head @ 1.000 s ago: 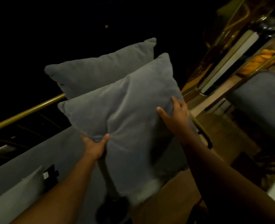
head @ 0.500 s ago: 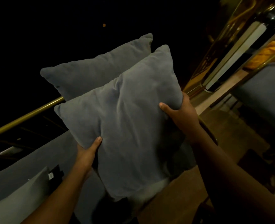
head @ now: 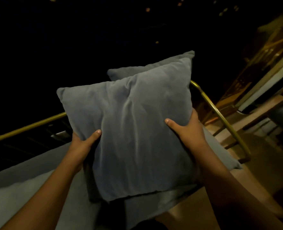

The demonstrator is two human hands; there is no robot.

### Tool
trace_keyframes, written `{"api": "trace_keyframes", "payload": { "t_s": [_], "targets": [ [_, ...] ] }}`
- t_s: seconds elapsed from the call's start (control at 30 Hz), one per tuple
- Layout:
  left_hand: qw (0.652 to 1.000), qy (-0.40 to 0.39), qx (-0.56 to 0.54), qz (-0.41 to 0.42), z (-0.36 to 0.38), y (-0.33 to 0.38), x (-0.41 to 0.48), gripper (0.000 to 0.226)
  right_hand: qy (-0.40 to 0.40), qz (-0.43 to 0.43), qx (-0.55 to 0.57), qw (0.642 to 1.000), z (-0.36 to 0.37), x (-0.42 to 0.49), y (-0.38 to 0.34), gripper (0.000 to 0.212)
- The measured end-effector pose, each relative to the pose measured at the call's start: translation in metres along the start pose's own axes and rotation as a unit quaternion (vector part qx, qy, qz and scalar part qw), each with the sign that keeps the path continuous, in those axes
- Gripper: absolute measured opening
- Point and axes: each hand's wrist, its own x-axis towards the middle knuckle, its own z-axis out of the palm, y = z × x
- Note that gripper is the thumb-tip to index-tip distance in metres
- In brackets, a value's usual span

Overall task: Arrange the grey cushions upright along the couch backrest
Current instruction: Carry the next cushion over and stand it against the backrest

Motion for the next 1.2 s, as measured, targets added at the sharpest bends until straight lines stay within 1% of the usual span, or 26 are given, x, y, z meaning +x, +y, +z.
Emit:
{"api": "trace_keyframes", "payload": {
  "t_s": [0.1,0.27,0.37,0.5,0.63,0.77,0.83,0.93,1.07,1.13,1.2],
  "targets": [
    [0.999,0.043,0.003,0.027,-0.061,0.007,-0.009,0.087,-0.044,-0.025,0.015,0.999,0.044,-0.019,-0.018,0.093],
    [0.991,0.12,0.017,0.057,-0.169,0.017,-0.01,0.094,-0.13,-0.059,0.025,0.989,0.134,-0.052,-0.061,0.102],
    [0.989,0.126,0.045,0.06,-0.243,0.014,-0.001,0.104,-0.171,-0.077,0.018,0.982,0.195,-0.069,-0.089,0.098],
    [0.987,0.129,0.076,0.059,-0.331,0.01,0.023,0.109,-0.182,-0.111,0.002,0.977,0.277,-0.092,-0.12,0.09],
    [0.983,0.15,0.08,0.065,-0.392,-0.008,0.058,0.109,-0.181,-0.118,0.0,0.976,0.353,-0.106,-0.139,0.091],
    [0.976,0.191,0.069,0.078,-0.429,-0.038,0.091,0.1,-0.164,-0.125,-0.001,0.979,0.415,-0.111,-0.143,0.09],
    [0.976,0.192,0.061,0.079,-0.442,-0.054,0.11,0.102,-0.158,-0.123,-0.003,0.98,0.441,-0.111,-0.139,0.088],
    [0.982,0.173,0.059,0.045,-0.454,-0.08,0.134,0.109,-0.165,-0.107,-0.017,0.98,0.469,-0.11,-0.123,0.09],
    [0.985,0.167,0.038,-0.014,-0.438,-0.116,0.143,0.104,-0.169,-0.08,-0.036,0.982,0.483,-0.109,-0.095,0.092],
    [0.982,0.181,0.058,-0.009,-0.431,-0.131,0.141,0.099,-0.173,-0.069,-0.052,0.981,0.482,-0.11,-0.082,0.092],
    [0.981,0.169,0.094,0.001,-0.429,-0.141,0.142,0.096,-0.18,-0.061,-0.069,0.979,0.479,-0.109,-0.07,0.094]
  ]
}}
